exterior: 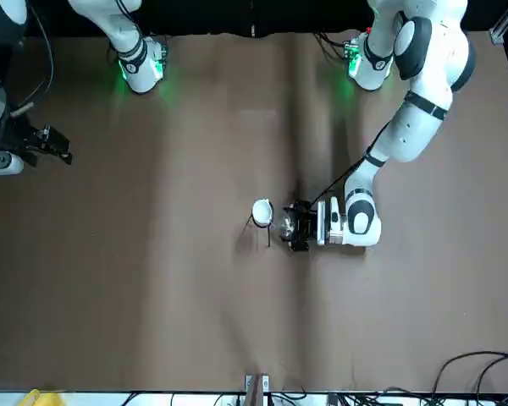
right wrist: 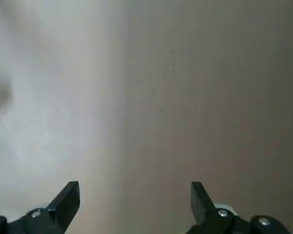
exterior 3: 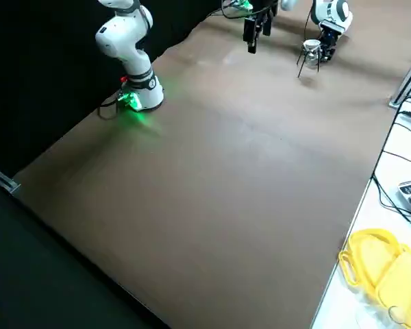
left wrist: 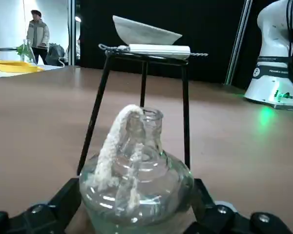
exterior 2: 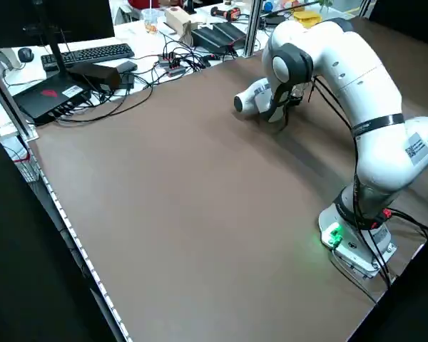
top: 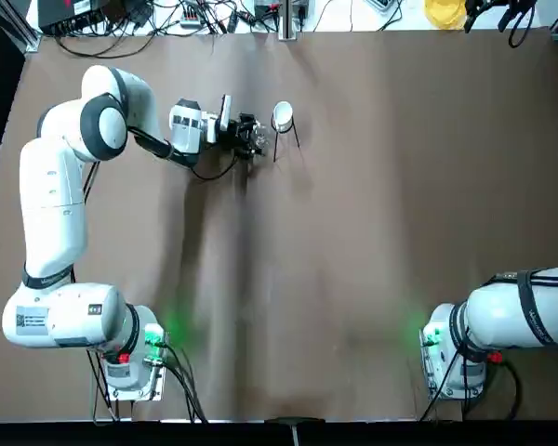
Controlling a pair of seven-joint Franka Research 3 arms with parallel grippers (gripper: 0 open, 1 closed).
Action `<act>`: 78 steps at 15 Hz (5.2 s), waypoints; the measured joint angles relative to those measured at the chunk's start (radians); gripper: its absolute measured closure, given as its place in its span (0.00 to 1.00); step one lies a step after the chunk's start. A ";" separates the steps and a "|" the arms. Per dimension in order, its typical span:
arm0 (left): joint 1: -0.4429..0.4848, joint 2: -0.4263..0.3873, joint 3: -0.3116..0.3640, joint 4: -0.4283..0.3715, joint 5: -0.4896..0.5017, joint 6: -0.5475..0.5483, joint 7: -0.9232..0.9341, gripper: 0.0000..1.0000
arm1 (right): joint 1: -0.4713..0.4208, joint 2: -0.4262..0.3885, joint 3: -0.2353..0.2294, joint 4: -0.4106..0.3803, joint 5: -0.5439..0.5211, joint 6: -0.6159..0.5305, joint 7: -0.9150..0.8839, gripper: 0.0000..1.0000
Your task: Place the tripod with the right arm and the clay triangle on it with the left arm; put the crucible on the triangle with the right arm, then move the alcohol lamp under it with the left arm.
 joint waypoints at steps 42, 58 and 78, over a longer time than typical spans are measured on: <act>-0.093 -0.044 0.030 0.001 -0.036 -0.016 0.011 0.35 | 0.005 0.000 0.007 -0.014 0.000 -0.002 0.000 0.00; 0.140 -0.206 0.035 0.027 0.295 -0.040 -0.333 0.00 | 0.004 0.006 0.004 -0.016 0.000 0.006 0.000 0.00; 0.146 -0.722 0.031 0.087 1.209 -0.172 -1.757 0.00 | -0.011 0.006 0.000 -0.017 0.000 0.007 -0.001 0.00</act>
